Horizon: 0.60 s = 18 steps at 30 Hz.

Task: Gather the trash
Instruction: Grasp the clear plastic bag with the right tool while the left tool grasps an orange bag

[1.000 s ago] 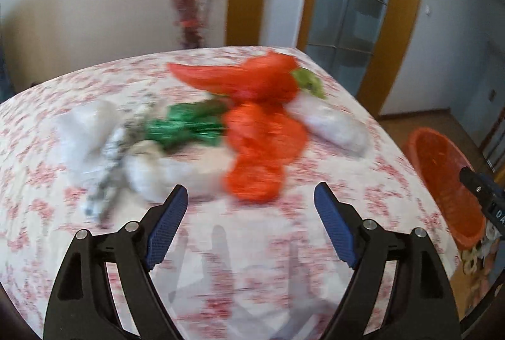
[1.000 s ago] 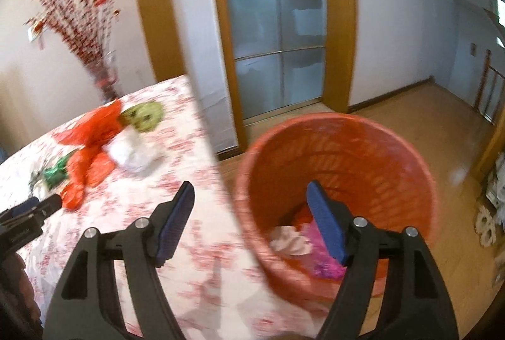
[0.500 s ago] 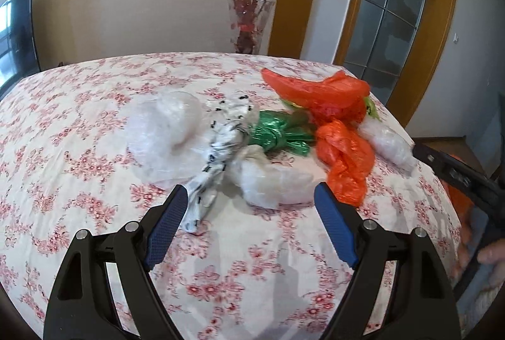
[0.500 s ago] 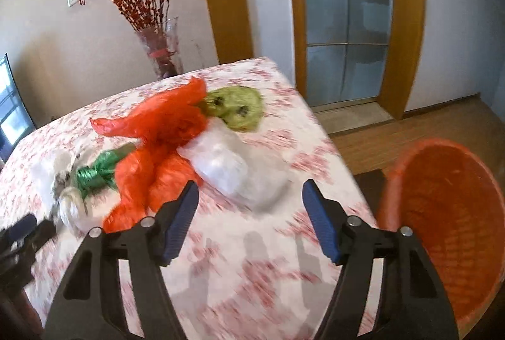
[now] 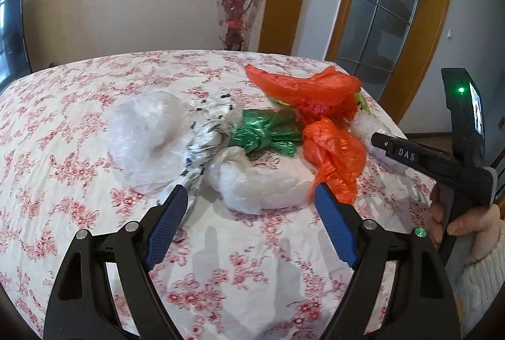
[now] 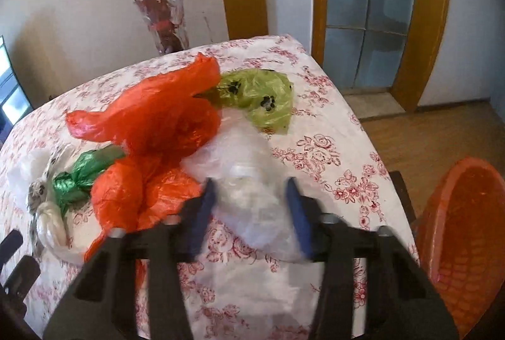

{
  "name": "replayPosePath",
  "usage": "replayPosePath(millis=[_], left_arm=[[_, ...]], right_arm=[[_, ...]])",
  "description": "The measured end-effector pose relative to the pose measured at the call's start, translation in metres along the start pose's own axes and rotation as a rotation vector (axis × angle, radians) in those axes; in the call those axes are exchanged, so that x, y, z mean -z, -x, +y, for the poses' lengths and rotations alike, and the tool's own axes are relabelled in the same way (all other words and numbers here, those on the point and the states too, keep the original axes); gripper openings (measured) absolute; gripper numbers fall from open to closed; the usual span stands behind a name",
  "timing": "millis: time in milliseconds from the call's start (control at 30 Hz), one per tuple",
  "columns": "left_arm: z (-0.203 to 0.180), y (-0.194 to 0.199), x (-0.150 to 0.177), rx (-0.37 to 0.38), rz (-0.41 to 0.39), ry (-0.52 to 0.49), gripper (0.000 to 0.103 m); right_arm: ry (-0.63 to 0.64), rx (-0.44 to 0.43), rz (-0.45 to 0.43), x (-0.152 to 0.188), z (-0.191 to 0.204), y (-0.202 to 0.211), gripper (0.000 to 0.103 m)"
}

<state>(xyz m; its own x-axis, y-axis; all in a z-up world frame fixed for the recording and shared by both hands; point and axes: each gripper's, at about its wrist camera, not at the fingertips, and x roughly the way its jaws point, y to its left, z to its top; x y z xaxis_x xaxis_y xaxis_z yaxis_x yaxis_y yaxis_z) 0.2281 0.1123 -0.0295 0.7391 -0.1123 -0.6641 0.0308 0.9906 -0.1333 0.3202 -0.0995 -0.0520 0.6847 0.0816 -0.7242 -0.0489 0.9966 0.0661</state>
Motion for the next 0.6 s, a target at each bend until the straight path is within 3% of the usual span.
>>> replayPosePath(millis=[367, 600], left_arm=[[-0.049, -0.015, -0.015, 0.051, 0.004, -0.038, 0.081], [-0.082, -0.052, -0.029, 0.022, 0.048, -0.072, 0.081]], right_arm=[[-0.08, -0.007, -0.04, 0.042, -0.043, 0.051, 0.03], [-0.138, 0.029, -0.079, 0.059, -0.074, 0.077, 0.03]])
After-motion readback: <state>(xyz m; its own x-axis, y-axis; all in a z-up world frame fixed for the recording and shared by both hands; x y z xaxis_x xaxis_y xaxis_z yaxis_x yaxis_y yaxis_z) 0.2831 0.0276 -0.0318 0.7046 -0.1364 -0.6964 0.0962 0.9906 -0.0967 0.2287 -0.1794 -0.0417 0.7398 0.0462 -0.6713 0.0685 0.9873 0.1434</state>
